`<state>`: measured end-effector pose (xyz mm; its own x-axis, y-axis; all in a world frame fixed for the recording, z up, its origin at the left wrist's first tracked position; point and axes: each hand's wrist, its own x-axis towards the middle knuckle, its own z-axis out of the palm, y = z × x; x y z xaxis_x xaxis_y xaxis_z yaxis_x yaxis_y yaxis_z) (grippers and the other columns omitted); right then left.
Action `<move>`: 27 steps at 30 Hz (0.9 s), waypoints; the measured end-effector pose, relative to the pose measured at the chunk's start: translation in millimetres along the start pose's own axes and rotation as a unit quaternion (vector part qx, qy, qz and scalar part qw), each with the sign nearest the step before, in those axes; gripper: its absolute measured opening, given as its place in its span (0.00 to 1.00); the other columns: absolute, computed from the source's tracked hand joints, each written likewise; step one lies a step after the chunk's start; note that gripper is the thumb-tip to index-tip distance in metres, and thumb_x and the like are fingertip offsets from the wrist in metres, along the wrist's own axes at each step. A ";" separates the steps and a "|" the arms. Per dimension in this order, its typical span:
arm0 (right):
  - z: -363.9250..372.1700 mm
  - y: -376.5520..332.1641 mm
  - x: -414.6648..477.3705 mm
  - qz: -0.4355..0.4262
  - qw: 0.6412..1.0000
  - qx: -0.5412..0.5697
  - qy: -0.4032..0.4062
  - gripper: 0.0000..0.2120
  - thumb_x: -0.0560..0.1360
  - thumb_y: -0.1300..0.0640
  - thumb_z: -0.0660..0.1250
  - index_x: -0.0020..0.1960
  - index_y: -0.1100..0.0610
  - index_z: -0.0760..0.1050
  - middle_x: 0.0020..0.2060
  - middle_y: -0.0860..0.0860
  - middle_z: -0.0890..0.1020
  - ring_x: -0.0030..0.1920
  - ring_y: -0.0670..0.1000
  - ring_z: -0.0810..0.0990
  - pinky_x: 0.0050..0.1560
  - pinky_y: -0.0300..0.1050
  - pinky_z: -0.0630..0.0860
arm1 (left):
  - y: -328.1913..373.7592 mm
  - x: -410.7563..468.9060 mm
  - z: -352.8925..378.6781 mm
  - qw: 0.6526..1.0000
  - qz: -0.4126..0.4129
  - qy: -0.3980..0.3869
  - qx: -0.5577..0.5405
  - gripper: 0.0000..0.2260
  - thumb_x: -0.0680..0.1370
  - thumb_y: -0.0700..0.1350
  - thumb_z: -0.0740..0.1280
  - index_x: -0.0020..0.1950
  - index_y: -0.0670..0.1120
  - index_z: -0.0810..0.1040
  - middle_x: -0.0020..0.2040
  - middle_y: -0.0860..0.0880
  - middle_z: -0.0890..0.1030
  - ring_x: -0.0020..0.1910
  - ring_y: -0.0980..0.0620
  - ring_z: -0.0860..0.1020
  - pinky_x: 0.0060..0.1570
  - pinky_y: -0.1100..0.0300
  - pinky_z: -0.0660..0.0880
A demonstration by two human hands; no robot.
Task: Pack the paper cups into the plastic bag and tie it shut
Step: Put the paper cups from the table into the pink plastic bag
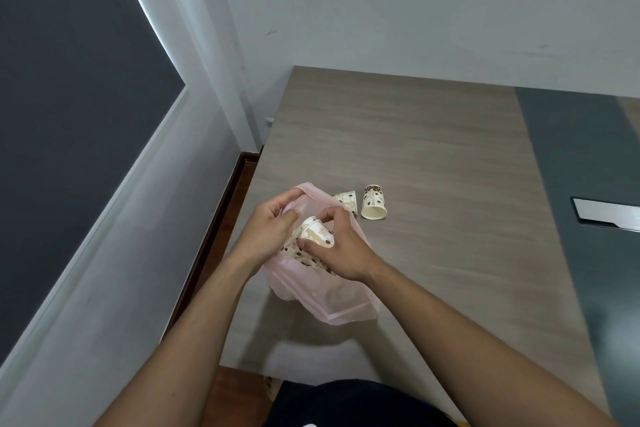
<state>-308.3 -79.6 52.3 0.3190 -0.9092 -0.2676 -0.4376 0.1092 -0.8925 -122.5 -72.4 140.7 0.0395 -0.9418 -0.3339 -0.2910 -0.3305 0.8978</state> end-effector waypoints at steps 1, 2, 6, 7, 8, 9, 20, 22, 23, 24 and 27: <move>0.4 1.5 0.9 -0.003 1.000 0.006 -0.004 0.26 0.77 0.40 0.78 0.64 0.44 0.64 0.67 0.48 0.70 0.42 0.50 0.82 0.32 0.38 0.78 | -0.3 -1.1 -0.4 1.000 -0.002 -0.001 0.001 0.22 0.86 0.39 0.66 0.77 0.60 0.80 0.71 0.62 0.82 0.72 0.64 0.77 0.70 0.64 0.72; 0.8 2.9 1.6 -0.004 1.000 0.013 -0.009 0.25 0.77 0.40 0.77 0.62 0.43 0.65 0.66 0.49 0.72 0.41 0.49 0.83 0.32 0.39 0.78 | -0.4 -1.9 -0.2 1.000 -0.004 -0.002 0.002 0.22 0.87 0.40 0.65 0.76 0.60 0.80 0.69 0.64 0.82 0.70 0.66 0.77 0.68 0.65 0.72; 3.5 6.7 0.9 -0.001 1.000 0.005 -0.016 0.21 0.77 0.36 0.74 0.65 0.37 0.69 0.66 0.46 0.73 0.51 0.52 0.82 0.44 0.43 0.80 | -0.9 -6.4 0.3 1.000 -0.018 -0.001 0.002 0.21 0.87 0.41 0.66 0.67 0.69 0.82 0.60 0.71 0.82 0.64 0.72 0.78 0.62 0.69 0.73; 3.4 6.1 0.4 -0.001 1.000 -0.002 -0.014 0.22 0.79 0.36 0.73 0.68 0.37 0.70 0.68 0.45 0.72 0.55 0.51 0.81 0.47 0.40 0.78 | -1.8 -6.2 -0.3 1.000 -0.019 0.001 0.003 0.22 0.87 0.40 0.66 0.63 0.71 0.82 0.59 0.72 0.83 0.64 0.72 0.79 0.62 0.68 0.74; 3.0 5.3 0.4 0.001 1.000 -0.015 -0.017 0.24 0.80 0.37 0.72 0.74 0.37 0.70 0.70 0.44 0.71 0.58 0.49 0.80 0.48 0.33 0.76 | -3.2 -5.5 -1.2 1.000 -0.021 0.003 0.004 0.23 0.86 0.40 0.66 0.62 0.72 0.82 0.58 0.72 0.84 0.63 0.71 0.80 0.63 0.67 0.74; 2.6 3.8 0.3 0.005 0.999 -0.026 -0.023 0.27 0.82 0.39 0.71 0.79 0.38 0.69 0.73 0.44 0.69 0.61 0.47 0.78 0.47 0.25 0.73 | -4.4 -5.8 -2.3 1.000 -0.020 0.004 0.004 0.23 0.86 0.40 0.65 0.63 0.71 0.83 0.59 0.71 0.85 0.64 0.69 0.81 0.65 0.65 0.75; 8.8 -3.4 4.2 0.037 0.999 0.017 -0.023 0.26 0.80 0.43 0.75 0.68 0.48 0.64 0.65 0.49 0.66 0.45 0.56 0.85 0.35 0.42 0.81 | -10.3 0.0 -11.8 1.000 0.000 -0.002 0.011 0.23 0.86 0.40 0.65 0.77 0.61 0.80 0.71 0.60 0.84 0.68 0.62 0.81 0.62 0.69 0.77; 9.9 -4.6 5.5 0.046 0.999 -0.004 -0.028 0.28 0.79 0.41 0.75 0.68 0.49 0.62 0.65 0.50 0.66 0.54 0.55 0.84 0.44 0.43 0.81 | -9.0 -0.2 -11.9 1.000 -0.003 -0.006 0.006 0.23 0.86 0.40 0.65 0.76 0.61 0.81 0.70 0.61 0.84 0.68 0.64 0.81 0.61 0.70 0.76; 10.9 -4.8 6.1 0.047 0.998 -0.013 -0.033 0.29 0.78 0.40 0.75 0.67 0.49 0.62 0.66 0.50 0.67 0.56 0.53 0.83 0.47 0.43 0.81 | -8.8 -0.3 -12.1 1.000 -0.002 -0.007 0.002 0.22 0.86 0.40 0.65 0.76 0.60 0.81 0.71 0.61 0.84 0.69 0.64 0.80 0.66 0.66 0.76; 11.8 -5.7 7.0 0.049 0.998 -0.011 -0.043 0.30 0.77 0.40 0.76 0.66 0.49 0.61 0.66 0.52 0.68 0.56 0.51 0.82 0.48 0.43 0.81 | -8.9 -0.5 -12.4 1.000 -0.003 -0.006 0.001 0.22 0.86 0.40 0.66 0.76 0.60 0.81 0.69 0.62 0.84 0.69 0.64 0.80 0.69 0.63 0.75; 14.7 -11.4 8.7 0.060 0.996 0.019 -0.065 0.29 0.77 0.43 0.78 0.66 0.48 0.63 0.63 0.52 0.77 0.47 0.48 0.83 0.40 0.39 0.80 | -8.1 -1.3 -16.7 1.000 -0.001 -0.006 0.005 0.22 0.86 0.40 0.65 0.74 0.62 0.82 0.60 0.67 0.87 0.59 0.66 0.83 0.62 0.64 0.76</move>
<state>-288.1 -82.8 54.9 0.3735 -0.8296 -0.4149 -0.4467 0.2311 -0.8643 -104.2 -69.4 138.6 0.0277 -0.9404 -0.3389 -0.3004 -0.3312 0.8945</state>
